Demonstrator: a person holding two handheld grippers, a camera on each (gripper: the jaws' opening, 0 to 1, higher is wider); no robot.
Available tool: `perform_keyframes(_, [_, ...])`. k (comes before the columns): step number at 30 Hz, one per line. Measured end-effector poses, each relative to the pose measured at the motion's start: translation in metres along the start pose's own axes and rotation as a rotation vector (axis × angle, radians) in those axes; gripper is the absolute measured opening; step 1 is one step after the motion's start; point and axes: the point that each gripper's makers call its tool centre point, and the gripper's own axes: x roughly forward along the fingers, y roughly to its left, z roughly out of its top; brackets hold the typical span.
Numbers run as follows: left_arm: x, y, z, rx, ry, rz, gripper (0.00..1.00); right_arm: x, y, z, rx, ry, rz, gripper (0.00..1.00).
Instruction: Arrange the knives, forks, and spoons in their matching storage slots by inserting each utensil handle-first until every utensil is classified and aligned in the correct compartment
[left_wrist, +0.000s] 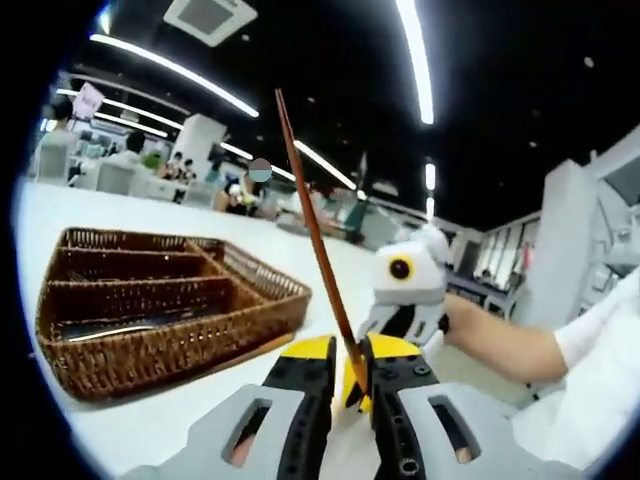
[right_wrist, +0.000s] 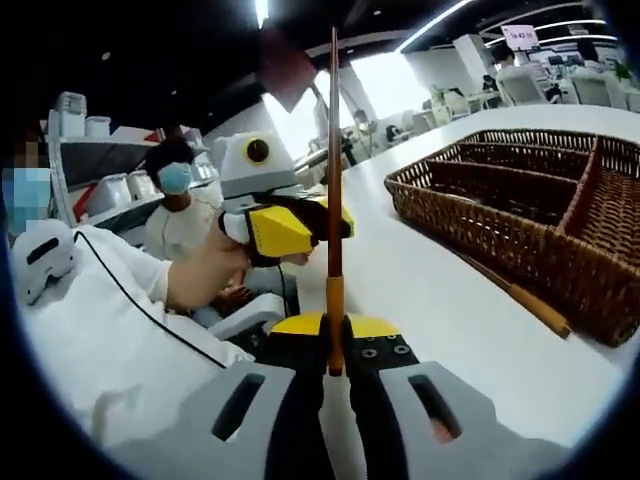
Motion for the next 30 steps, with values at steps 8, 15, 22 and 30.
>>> perform_keyframes(8, [-0.001,-0.001,-0.003,0.059,0.003,0.020,0.12,-0.002,0.000,0.002,0.034,0.018,-0.022,0.06])
perform_keyframes(15, [0.001,-0.003,-0.009,0.110,0.023,0.030,0.14,-0.005,0.000,0.005,0.037,0.040,-0.065,0.06])
perform_keyframes(22, [0.000,-0.001,-0.012,0.152,0.027,0.052,0.15,-0.008,-0.004,0.002,0.063,0.069,-0.118,0.06])
perform_keyframes(30, [-0.001,0.000,-0.016,0.194,0.028,0.080,0.17,-0.011,-0.005,0.006,0.074,0.099,-0.164,0.06])
